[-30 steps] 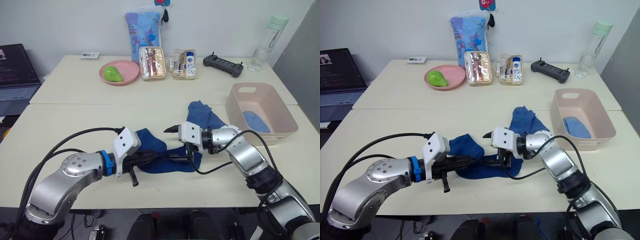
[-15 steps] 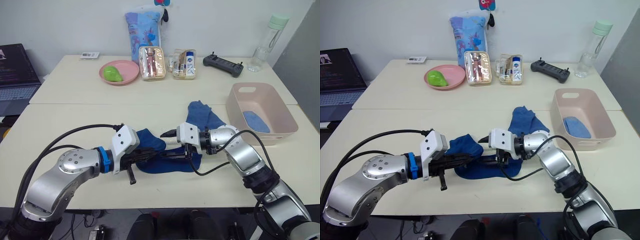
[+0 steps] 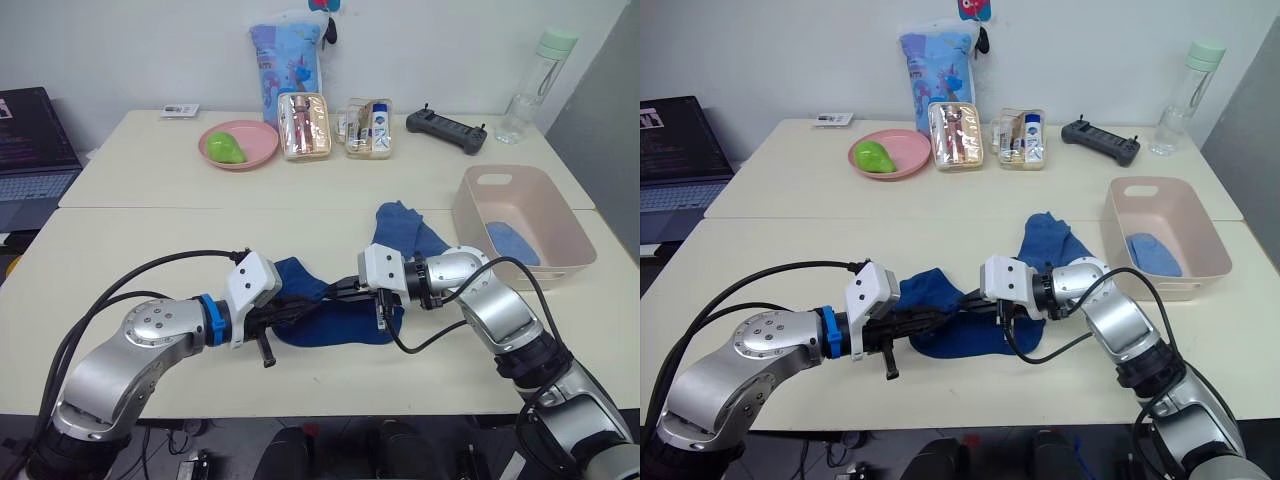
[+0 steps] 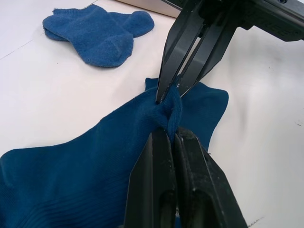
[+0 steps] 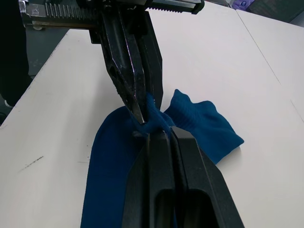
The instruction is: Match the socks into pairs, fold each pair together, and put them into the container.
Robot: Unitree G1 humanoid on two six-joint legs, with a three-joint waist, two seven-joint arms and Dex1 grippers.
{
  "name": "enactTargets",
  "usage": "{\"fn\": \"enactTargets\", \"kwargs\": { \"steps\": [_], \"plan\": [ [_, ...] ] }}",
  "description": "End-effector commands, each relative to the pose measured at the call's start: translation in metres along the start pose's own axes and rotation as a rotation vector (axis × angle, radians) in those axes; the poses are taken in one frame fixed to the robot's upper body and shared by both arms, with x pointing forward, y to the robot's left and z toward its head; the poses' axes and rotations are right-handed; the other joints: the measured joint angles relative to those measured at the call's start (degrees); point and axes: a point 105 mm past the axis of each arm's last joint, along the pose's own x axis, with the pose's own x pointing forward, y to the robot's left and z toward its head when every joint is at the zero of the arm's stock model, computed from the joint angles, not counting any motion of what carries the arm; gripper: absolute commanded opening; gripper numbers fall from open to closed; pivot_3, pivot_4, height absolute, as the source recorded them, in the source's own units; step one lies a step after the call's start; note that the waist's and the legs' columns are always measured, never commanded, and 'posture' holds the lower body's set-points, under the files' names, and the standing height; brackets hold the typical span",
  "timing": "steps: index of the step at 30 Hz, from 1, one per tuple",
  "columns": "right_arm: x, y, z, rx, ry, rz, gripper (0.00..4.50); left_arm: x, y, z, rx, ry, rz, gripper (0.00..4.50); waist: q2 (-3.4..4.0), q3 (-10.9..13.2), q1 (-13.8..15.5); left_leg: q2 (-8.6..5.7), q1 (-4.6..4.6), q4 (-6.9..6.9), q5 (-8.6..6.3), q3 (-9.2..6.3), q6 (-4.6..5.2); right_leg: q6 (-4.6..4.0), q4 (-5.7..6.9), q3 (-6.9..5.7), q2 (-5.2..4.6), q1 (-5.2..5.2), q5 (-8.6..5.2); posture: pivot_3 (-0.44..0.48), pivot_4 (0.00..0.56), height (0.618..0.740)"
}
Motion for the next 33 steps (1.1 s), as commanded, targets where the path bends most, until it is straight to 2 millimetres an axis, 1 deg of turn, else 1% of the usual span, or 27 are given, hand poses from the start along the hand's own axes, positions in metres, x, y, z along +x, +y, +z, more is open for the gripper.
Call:
{"fn": "enactTargets", "kwargs": {
  "steps": [1,3,6,8,9,11,13,15,19,21,23,26,29,33],
  "plan": [
    [-0.007,-0.005,0.013,-0.035,-0.043,-0.033,0.0,-0.01,0.004,0.011,-0.021,-0.046,0.006,1.33,0.0,0.0,0.0,0.0,0.0,0.0,0.0,0.0,0.0,0.0,0.0,0.0,0.0,0.0,0.0,0.0,0.15,0.74],
    [-0.009,-0.006,0.009,-0.03,-0.032,-0.047,0.0,-0.017,0.012,0.01,-0.036,-0.045,0.035,1.97,0.0,0.0,0.0,0.0,0.0,0.0,0.0,-0.01,0.0,0.0,0.0,-0.01,0.0,0.0,0.0,0.0,0.15,0.74],
    [-0.011,-0.008,0.006,-0.012,-0.032,-0.068,0.0,-0.029,0.031,0.006,-0.042,-0.032,0.109,2.95,0.0,0.0,0.0,0.0,0.0,0.0,0.0,-0.01,0.0,0.0,0.01,-0.02,0.0,0.0,0.0,0.0,0.15,0.74],
    [-0.013,-0.008,0.003,0.001,-0.028,-0.082,0.0,-0.043,0.054,-0.007,-0.029,0.007,0.202,3.6,0.01,0.0,0.0,0.0,0.01,0.0,0.0,-0.02,0.0,0.0,0.02,-0.03,0.0,-0.01,0.0,0.0,0.15,0.74],
    [-0.014,-0.007,0.001,0.009,-0.026,-0.089,0.0,-0.051,0.072,-0.015,-0.006,0.032,0.288,3.92,0.02,0.0,0.0,0.0,0.01,0.0,0.0,-0.02,0.0,0.0,0.02,-0.04,0.0,-0.01,0.0,0.0,0.15,0.74],
    [-0.016,-0.006,-0.001,0.015,-0.022,-0.095,0.0,-0.059,0.093,-0.026,0.023,0.062,0.39,4.49,0.06,0.0,0.0,0.0,0.03,-0.01,0.0,-0.01,0.0,0.0,0.02,-0.03,0.0,-0.01,0.0,0.0,0.15,0.74],
    [-0.017,-0.004,-0.003,0.019,-0.018,-0.097,0.0,-0.061,0.11,-0.037,-0.003,0.075,0.455,4.49,0.05,0.0,0.0,0.0,0.02,-0.01,0.0,-0.02,0.0,-0.01,0.01,-0.04,0.0,-0.03,0.0,0.0,0.15,0.74],
    [-0.017,-0.003,-0.004,0.022,-0.015,-0.097,0.0,-0.059,0.118,-0.042,-0.024,0.073,0.466,4.49,0.04,0.1,0.1,0.0,-0.04,0.0,0.0,-0.03,0.0,0.0,0.0,-0.06,-0.01,-0.04,0.0,0.0,0.15,0.74],
    [-0.016,-0.003,-0.007,0.027,-0.015,-0.102,0.0,-0.032,0.119,-0.06,-0.061,0.08,0.393,4.49,0.02,0.0,0.4,-0.1,-0.22,0.05,0.0,-0.04,0.0,0.0,0.01,-0.08,-0.1,-0.21,0.01,0.0,0.15,0.74],
    [-0.015,-0.002,-0.007,0.028,-0.014,-0.104,0.0,-0.026,0.121,-0.064,-0.062,0.083,0.391,4.49,-0.01,0.0,0.3,-0.11,-0.48,0.12,0.0,-0.03,-0.01,0.03,0.06,-0.07,-0.11,-0.45,0.03,0.0,0.15,0.74],
    [-0.015,-0.002,-0.007,0.031,-0.016,-0.11,0.0,-0.02,0.118,-0.065,-0.085,0.071,0.36,4.49,-0.07,0.0,0.3,-0.12,-0.84,0.2,0.02,0.04,-0.03,0.04,0.25,0.01,-0.11,-0.92,0.05,0.0,0.15,0.74],
    [-0.016,-0.002,-0.006,0.033,-0.017,-0.114,0.0,-0.016,0.114,-0.078,-0.09,0.118,0.311,4.49,-0.06,0.0,0.2,-0.09,-0.87,0.17,0.05,0.02,-0.06,0.03,0.34,-0.04,-0.1,-1.01,0.04,0.0,0.15,0.74],
    [-0.016,-0.002,-0.006,0.032,-0.017,-0.117,0.0,-0.012,0.112,-0.082,-0.074,0.132,0.287,3.93,-0.06,0.0,0.2,-0.09,-0.83,0.17,0.05,0.02,-0.07,0.03,0.37,-0.03,-0.09,-0.99,0.04,0.0,0.15,0.74],
    [-0.017,-0.003,-0.006,0.034,-0.018,-0.122,0.0,-0.006,0.109,-0.073,-0.061,0.092,0.245,2.67,-0.06,0.0,0.2,-0.1,-0.78,0.22,0.05,0.04,-0.06,0.03,0.41,0.0,-0.1,-0.93,0.05,0.0,0.15,0.74]
  ]
}}
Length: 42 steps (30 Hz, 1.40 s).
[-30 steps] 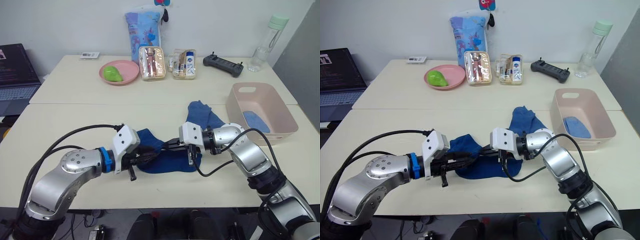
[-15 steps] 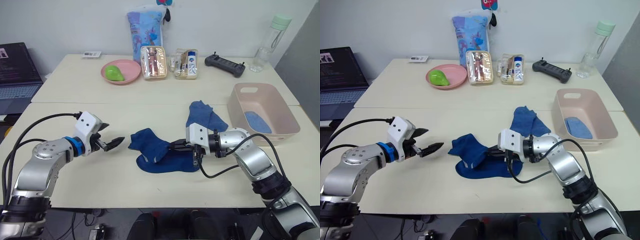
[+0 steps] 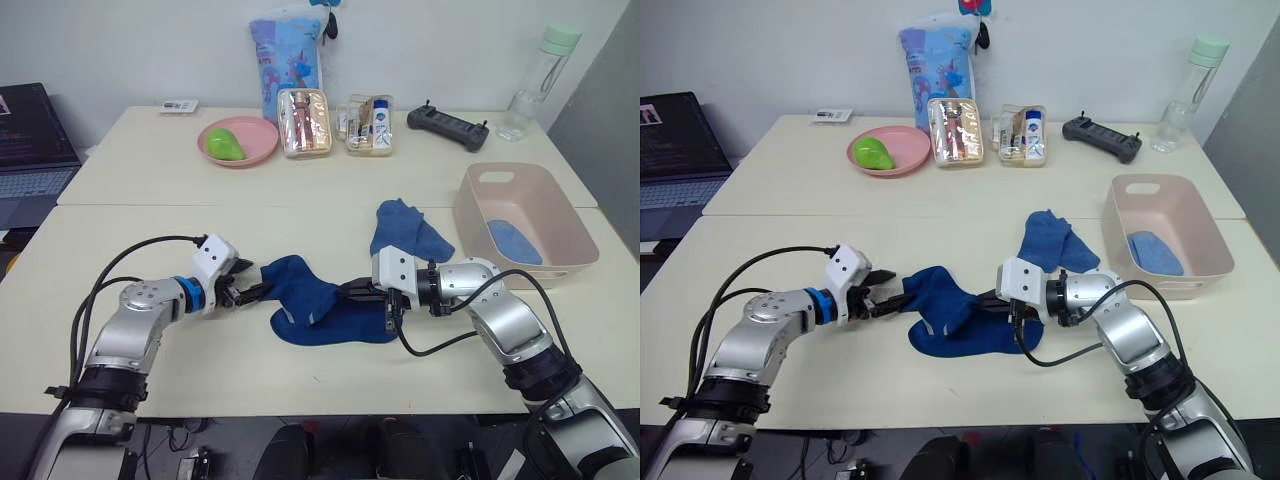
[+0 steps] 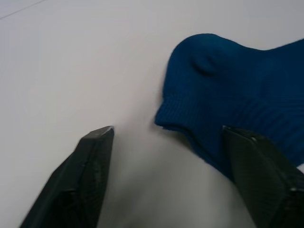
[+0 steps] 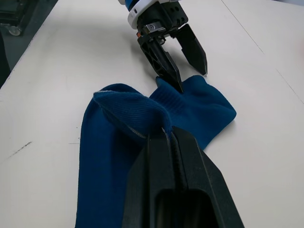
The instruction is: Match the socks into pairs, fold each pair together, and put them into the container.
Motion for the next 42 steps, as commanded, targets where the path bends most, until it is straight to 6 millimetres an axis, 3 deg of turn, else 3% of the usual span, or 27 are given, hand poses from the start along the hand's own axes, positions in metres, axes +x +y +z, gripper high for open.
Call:
{"fn": "enactTargets", "kwargs": {
  "steps": [1,8,13,17,21,25,30,34,42],
  "plan": [
    [-0.005,-0.004,0.013,-0.032,-0.039,-0.027,0.0,0.003,-0.002,0.005,0.021,-0.011,-0.024,2.35,0.0,0.0,0.0,0.0,0.0,0.0,0.0,-0.01,0.0,0.0,0.01,-0.01,0.0,0.0,0.0,0.0,0.15,0.74],
    [-0.008,-0.008,0.01,-0.027,-0.035,-0.042,0.0,-0.001,-0.001,0.013,0.017,-0.048,-0.02,0.07,0.0,0.0,0.0,0.0,0.01,0.0,0.0,-0.02,0.0,0.0,0.03,-0.02,0.0,0.0,0.0,0.0,0.15,0.74],
    [-0.01,-0.016,0.009,-0.019,-0.033,-0.074,0.0,-0.008,-0.001,0.019,-0.012,-0.055,-0.001,0.03,0.0,0.0,-0.1,0.0,0.0,0.01,0.0,-0.02,0.0,0.0,0.03,-0.02,0.0,0.0,0.0,0.0,0.15,0.74],
    [-0.015,-0.033,0.003,-0.011,-0.012,-0.153,0.0,-0.026,-0.014,0.029,-0.025,-0.076,-0.027,0.03,0.0,0.0,-0.5,0.0,-0.01,-0.01,0.0,0.0,0.0,0.0,0.02,0.02,0.0,-0.02,0.0,0.0,0.15,0.74],
    [-0.016,-0.041,-0.007,-0.017,0.012,-0.157,0.0,-0.04,-0.04,0.037,-0.066,-0.095,-0.098,0.03,0.01,0.0,-0.8,0.02,0.0,-0.01,0.0,-0.01,0.0,0.0,0.02,0.01,0.0,-0.02,0.0,0.0,0.15,0.74],
    [0.0,-0.059,-0.015,-0.005,-0.011,-0.173,0.0,-0.051,-0.075,0.039,-0.16,-0.075,-0.211,0.03,-0.01,0.0,-1.4,0.01,0.06,0.01,0.01,0.04,0.0,-0.01,0.06,0.07,0.0,0.03,0.01,0.0,0.15,0.74],
    [0.025,-0.077,-0.004,0.032,-0.089,-0.156,0.0,-0.047,-0.11,0.048,-0.247,-0.106,-0.312,0.03,0.0,0.0,-1.6,0.06,0.14,-0.01,0.04,0.04,-0.04,-0.05,0.14,0.04,0.05,0.04,0.03,0.0,0.15,0.74],
    [0.049,-0.083,0.006,0.08,-0.135,-0.104,0.0,-0.032,-0.133,0.054,-0.287,-0.148,-0.355,0.03,-0.01,0.0,-1.6,0.06,0.13,0.0,0.05,0.06,-0.06,-0.06,0.12,0.06,0.05,0.05,0.04,0.0,0.15,0.74],
    [0.075,-0.07,0.007,0.189,-0.175,-0.009,0.0,-0.006,-0.147,0.052,-0.332,-0.185,-0.327,0.03,0.0,0.0,-1.4,0.04,0.13,-0.01,0.08,0.06,-0.11,-0.08,0.1,0.09,0.05,0.05,0.06,0.0,0.15,0.74]
  ]
}}
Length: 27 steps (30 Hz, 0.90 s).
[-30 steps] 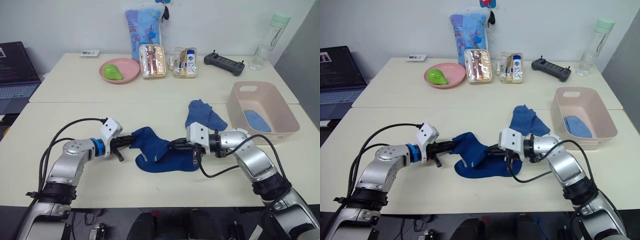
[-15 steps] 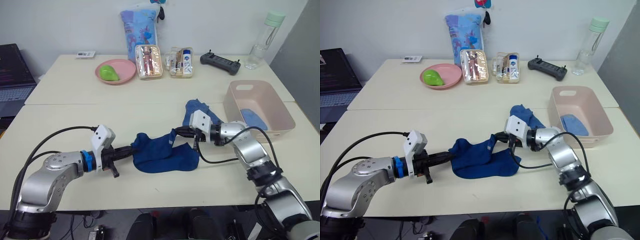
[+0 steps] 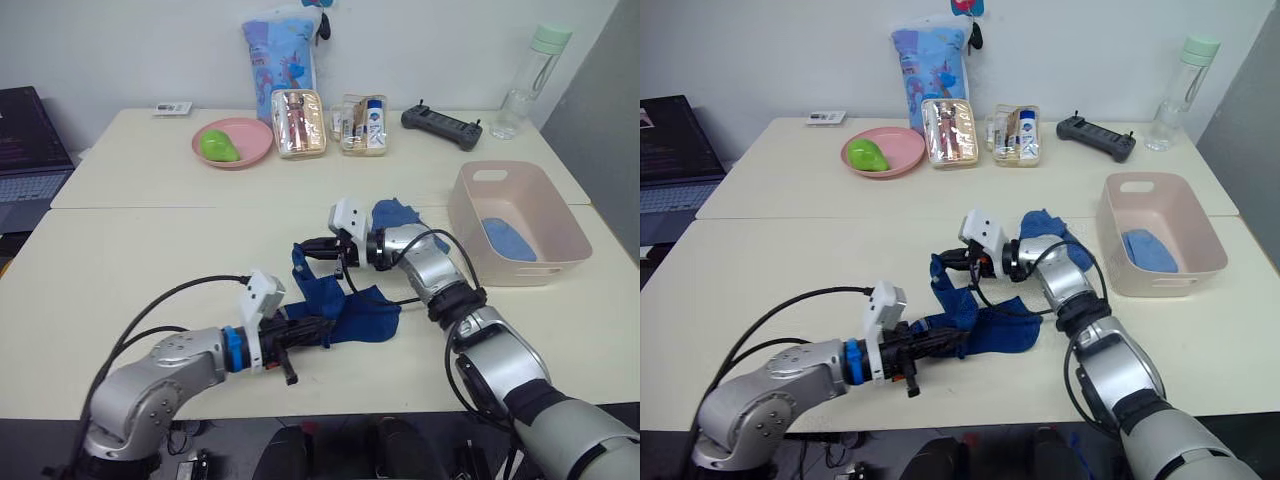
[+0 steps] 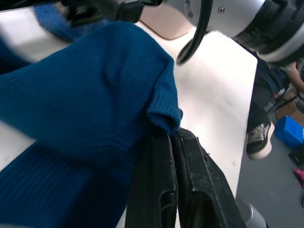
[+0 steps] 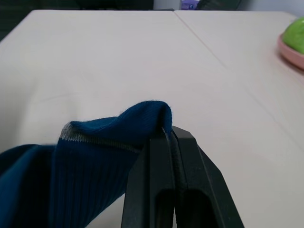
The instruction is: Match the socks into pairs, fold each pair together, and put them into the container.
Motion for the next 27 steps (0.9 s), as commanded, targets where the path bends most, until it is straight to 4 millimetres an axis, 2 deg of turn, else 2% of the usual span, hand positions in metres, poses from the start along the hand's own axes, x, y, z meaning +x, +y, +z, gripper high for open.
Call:
{"fn": "enactTargets", "kwargs": {
  "steps": [1,4,5,6,9,11,13,15,17,21,24,27],
  "plan": [
    [0.004,0.0,0.011,0.009,-0.051,0.019,0.0,0.004,-0.001,0.002,0.02,-0.03,0.016,0.03,0.0,0.0,0.0,0.0,0.01,0.0,0.0,0.0,-0.01,0.0,0.01,0.0,0.0,0.0,0.0,0.0,0.15,0.74],
    [0.005,0.004,0.014,0.037,-0.077,0.036,0.0,0.001,-0.003,-0.002,0.034,-0.014,0.01,0.03,0.01,0.0,0.0,0.01,0.02,-0.01,0.03,-0.03,-0.05,-0.01,0.04,-0.03,0.01,-0.02,0.01,0.0,0.15,0.74],
    [0.006,0.006,0.015,0.042,-0.084,0.042,0.46,-0.001,-0.004,-0.004,0.037,-0.006,0.006,0.44,0.01,0.0,-0.1,0.01,0.02,-0.02,0.03,-0.03,-0.06,-0.02,0.04,-0.03,0.01,-0.02,0.01,0.0,0.15,0.74],
    [0.006,0.007,0.017,0.06,-0.098,0.051,0.63,-0.005,-0.006,-0.007,0.042,0.01,-0.003,0.59,0.01,0.0,-0.1,0.01,0.02,-0.02,0.04,-0.03,-0.06,-0.02,0.04,-0.01,0.01,-0.02,0.01,0.0,0.15,0.74],
    [0.004,0.009,0.024,0.084,-0.125,0.063,1.68,-0.014,-0.005,-0.012,0.061,0.05,0.001,1.54,0.02,0.0,-0.1,0.01,0.01,-0.03,0.04,-0.03,-0.06,-0.02,0.03,-0.02,0.01,-0.03,0.01,0.0,0.15,0.74],
    [0.002,0.017,0.031,0.112,-0.143,0.101,2.4,-0.027,-0.002,-0.018,0.084,0.109,0.002,2.2,0.02,0.0,-0.1,0.01,0.01,-0.03,0.04,-0.04,-0.07,-0.02,0.03,-0.02,0.01,-0.03,0.01,0.0,0.15,0.74],
    [-0.002,0.033,0.034,0.145,-0.135,0.181,3.08,-0.042,0.0,-0.023,0.104,0.17,0.0,2.85,0.05,0.0,-0.1,0.03,0.01,-0.07,0.04,-0.04,-0.07,-0.03,0.03,-0.02,0.01,-0.04,0.01,0.0,0.15,0.74],
    [-0.008,0.04,0.036,0.152,-0.132,0.189,3.1,-0.061,-0.001,-0.025,0.115,0.228,-0.016,3.54,0.07,0.0,-0.1,0.03,0.01,-0.11,0.04,-0.07,-0.06,-0.04,0.0,-0.04,0.01,-0.05,0.0,0.0,0.15,0.74],
    [-0.015,0.038,0.038,0.153,-0.135,0.155,3.1,-0.072,-0.004,-0.023,0.123,0.256,-0.037,4.14,0.09,0.0,-0.1,0.04,0.0,-0.11,0.03,-0.08,-0.06,-0.05,-0.03,-0.06,0.01,-0.05,-0.01,0.0,0.15,0.74],
    [-0.034,0.032,0.035,0.13,-0.099,0.07,3.1,-0.09,0.01,-0.012,0.153,0.258,0.013,4.14,0.15,0.1,0.1,0.01,0.0,-0.08,0.03,-0.08,-0.06,-0.05,-0.05,-0.05,-0.01,-0.02,-0.01,0.0,0.15,0.74],
    [-0.054,0.04,0.016,0.099,0.002,0.05,3.1,-0.093,0.053,0.014,0.224,0.167,0.175,4.14,0.15,0.1,0.6,-0.01,0.02,-0.07,0.04,-0.15,-0.06,-0.05,-0.05,-0.14,-0.01,0.03,0.0,0.0,0.15,0.74],
    [-0.064,0.055,-0.001,0.097,0.083,0.062,3.1,-0.081,0.086,0.039,0.3,0.085,0.264,4.14,0.12,0.1,1.2,-0.02,0.0,-0.04,0.05,-0.24,-0.05,-0.04,-0.04,-0.26,0.01,0.05,0.0,0.0,0.15,0.74]
  ]
}}
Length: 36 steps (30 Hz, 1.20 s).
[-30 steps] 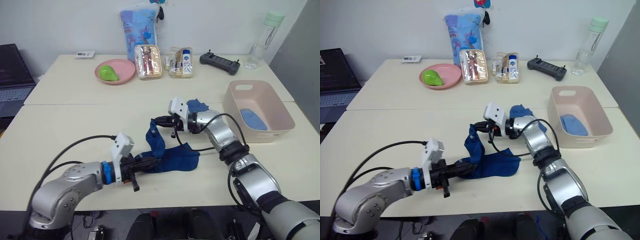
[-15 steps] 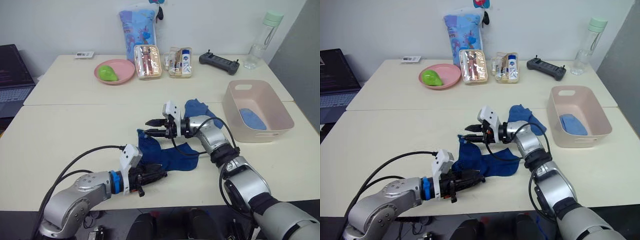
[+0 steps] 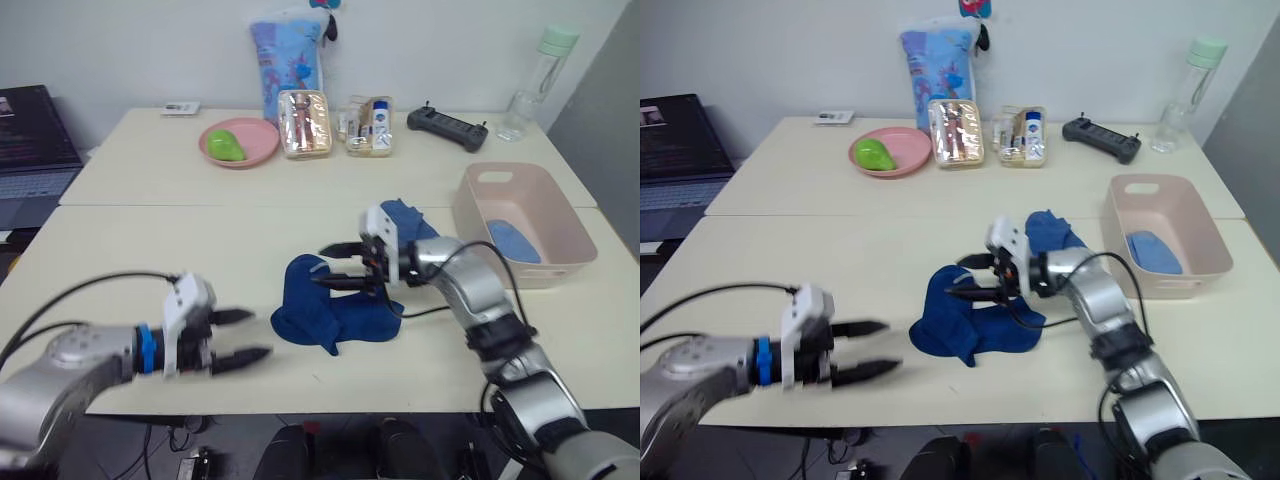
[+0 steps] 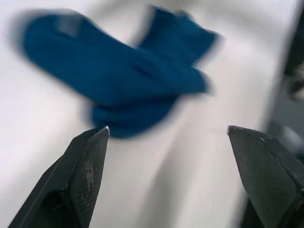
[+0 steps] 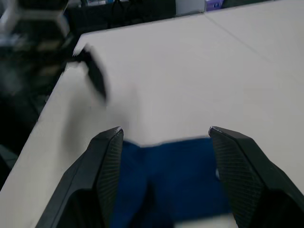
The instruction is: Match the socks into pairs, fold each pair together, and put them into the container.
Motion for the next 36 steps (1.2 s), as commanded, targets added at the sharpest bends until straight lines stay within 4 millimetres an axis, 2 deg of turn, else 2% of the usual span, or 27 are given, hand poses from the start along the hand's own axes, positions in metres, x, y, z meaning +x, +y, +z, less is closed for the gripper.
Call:
{"fn": "enactTargets", "kwargs": {
  "steps": [1,3,6,10,13,14,15,17,27,29,32,36],
  "plan": [
    [-0.003,0.017,-0.005,-0.023,0.041,0.026,3.1,0.017,0.035,0.018,0.085,-0.067,0.1,4.14,-0.02,0.0,0.1,-0.01,-0.02,0.0,0.0,0.04,0.0,0.01,0.01,0.03,0.0,-0.02,0.0,0.0,0.15,0.74],
    [-0.003,0.021,-0.009,-0.015,0.057,0.026,3.1,0.025,0.043,0.022,0.106,-0.081,0.105,4.14,-0.04,0.0,-0.4,-0.02,-0.03,0.0,0.0,0.16,0.0,0.03,0.0,0.15,0.0,-0.07,0.02,0.0,0.15,0.74],
    [-0.001,0.029,-0.016,0.008,0.077,0.034,3.1,0.056,0.062,0.027,0.137,-0.087,0.109,4.14,-0.1,0.0,-0.9,-0.03,-0.03,0.02,0.0,0.24,0.0,0.06,0.01,0.21,0.0,-0.08,0.03,0.0,0.15,0.74],
    [0.0,0.03,-0.017,0.022,0.077,0.022,3.1,0.087,0.071,0.027,0.17,-0.066,0.057,4.14,-0.11,0.0,-1.2,-0.01,-0.06,0.03,0.0,0.21,0.0,0.06,0.03,0.2,0.03,-0.11,0.04,0.0,0.15,0.74],
    [-0.002,0.03,-0.017,0.031,0.074,0.001,3.1,0.113,0.083,0.019,0.217,0.012,0.064,4.14,-0.14,0.0,-0.9,-0.02,-0.07,0.06,0.0,0.18,0.0,0.06,0.03,0.15,0.03,-0.1,0.04,0.0,0.15,0.74],
    [-0.003,0.03,-0.017,0.033,0.073,-0.003,3.1,0.118,0.085,0.015,0.237,0.042,0.053,3.87,-0.14,0.0,-0.9,-0.02,-0.09,0.07,0.01,0.17,0.0,0.07,0.03,0.13,0.03,-0.12,0.04,0.0,0.15,0.74],
    [-0.003,0.03,-0.017,0.034,0.072,-0.004,3.1,0.119,0.086,0.012,0.25,0.059,0.045,3.76,-0.14,0.0,-1.0,-0.03,-0.09,0.08,0.0,0.17,0.0,0.07,0.04,0.13,0.04,-0.11,0.04,0.0,0.15,0.74],
    [-0.004,0.03,-0.016,0.035,0.073,-0.015,3.1,0.12,0.088,0.011,0.244,0.061,0.03,3.24,-0.14,0.0,-1.2,-0.05,-0.09,0.08,0.0,0.2,0.01,0.07,0.02,0.18,0.03,-0.11,0.04,0.0,0.15,0.74],
    [-0.009,0.027,-0.018,0.044,0.071,-0.053,3.1,0.109,0.072,0.01,0.218,0.057,-0.131,0.03,-0.15,0.0,-1.2,-0.03,-0.07,0.11,0.01,0.17,0.01,0.07,0.09,0.18,0.05,-0.12,0.04,0.0,0.15,0.74],
    [-0.009,0.026,-0.017,0.036,0.071,-0.053,3.1,0.105,0.074,0.017,0.23,0.02,-0.094,0.03,-0.15,0.0,-1.2,-0.02,-0.07,0.11,0.01,0.15,0.01,0.07,0.09,0.18,0.05,-0.12,0.04,0.0,0.15,0.74],
    [-0.008,0.026,-0.018,0.013,0.092,-0.046,3.1,0.098,0.089,0.027,0.228,-0.03,0.053,0.03,-0.15,0.0,-1.2,-0.02,-0.08,0.11,0.01,0.15,0.01,0.07,0.07,0.2,0.05,-0.12,0.04,0.0,0.15,0.74],
    [-0.003,0.031,-0.02,0.031,0.094,-0.01,3.1,0.087,0.089,0.042,0.19,-0.125,0.116,0.03,-0.15,0.0,-1.2,-0.01,-0.09,0.13,0.01,0.12,0.01,0.07,0.08,0.19,0.05,-0.12,0.04,0.0,0.15,0.74]
  ]
}}
